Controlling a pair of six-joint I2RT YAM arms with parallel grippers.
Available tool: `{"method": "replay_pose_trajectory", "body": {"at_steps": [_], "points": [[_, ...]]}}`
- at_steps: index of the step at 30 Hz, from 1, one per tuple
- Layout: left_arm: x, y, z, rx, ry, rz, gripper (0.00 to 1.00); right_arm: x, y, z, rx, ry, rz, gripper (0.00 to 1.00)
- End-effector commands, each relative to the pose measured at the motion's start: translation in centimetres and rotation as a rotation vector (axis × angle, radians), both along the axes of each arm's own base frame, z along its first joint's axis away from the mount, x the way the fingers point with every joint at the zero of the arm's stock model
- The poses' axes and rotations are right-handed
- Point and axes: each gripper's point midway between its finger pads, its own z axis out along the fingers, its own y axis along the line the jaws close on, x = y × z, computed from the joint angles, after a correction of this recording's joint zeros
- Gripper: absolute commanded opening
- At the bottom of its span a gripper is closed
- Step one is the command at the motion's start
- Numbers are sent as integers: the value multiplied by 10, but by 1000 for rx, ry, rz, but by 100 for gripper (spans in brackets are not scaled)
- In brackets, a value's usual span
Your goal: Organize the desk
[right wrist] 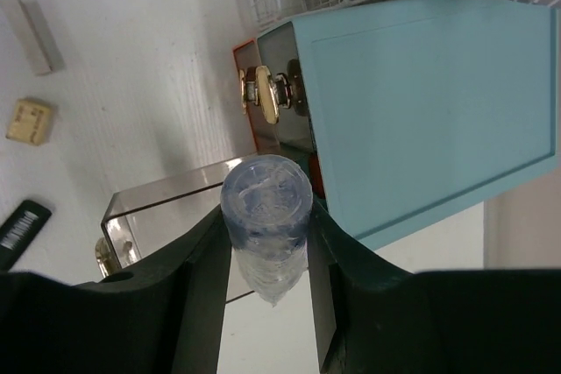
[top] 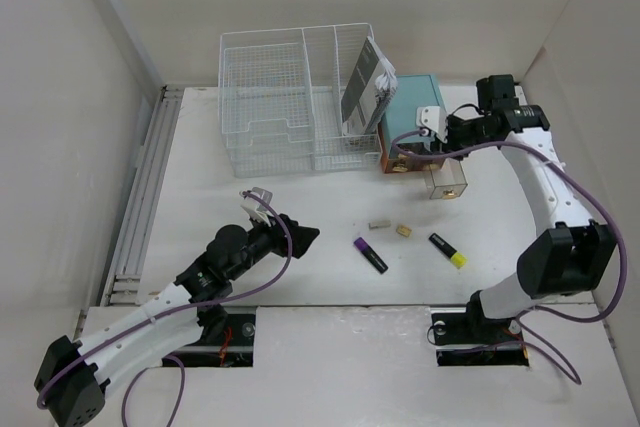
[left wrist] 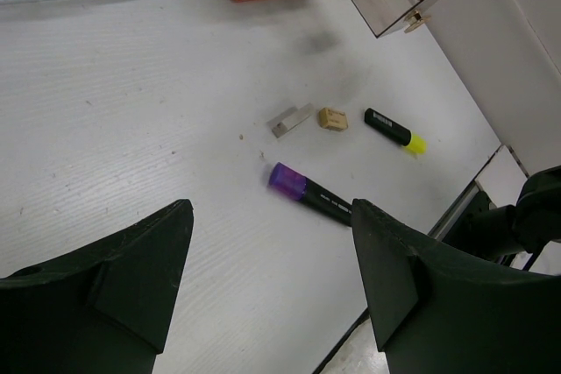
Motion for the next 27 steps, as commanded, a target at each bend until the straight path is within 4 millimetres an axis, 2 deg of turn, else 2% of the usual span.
{"method": "replay_pose_trajectory", "body": {"at_steps": [1, 2, 5, 13, 14, 16, 17, 19, 27], "points": [[5, -3, 25, -57, -57, 3, 69, -3, 7, 2, 6, -51, 151, 0], [5, -3, 25, -57, -57, 3, 69, -7, 3, -6, -2, -20, 159, 0], [5, -3, 25, -57, -57, 3, 69, -15, 10, -14, 12, 8, 238, 1], [6, -2, 25, -56, -58, 12, 69, -23, 18, -16, 48, 24, 349, 0], [6, -2, 22, -50, -51, 12, 69, -23, 19, -10, 38, -1, 371, 0], [6, -2, 22, -50, -51, 12, 69, -26, 20, -18, 50, 43, 396, 0], [5, -1, 25, -56, -58, 12, 69, -24, 22, -13, 53, 27, 418, 0], [5, -1, 25, -56, -58, 12, 69, -30, 24, -18, 65, 65, 436, 0], [4, -1, 25, -56, -58, 12, 69, -28, 20, -23, 15, 21, 494, 0]]}}
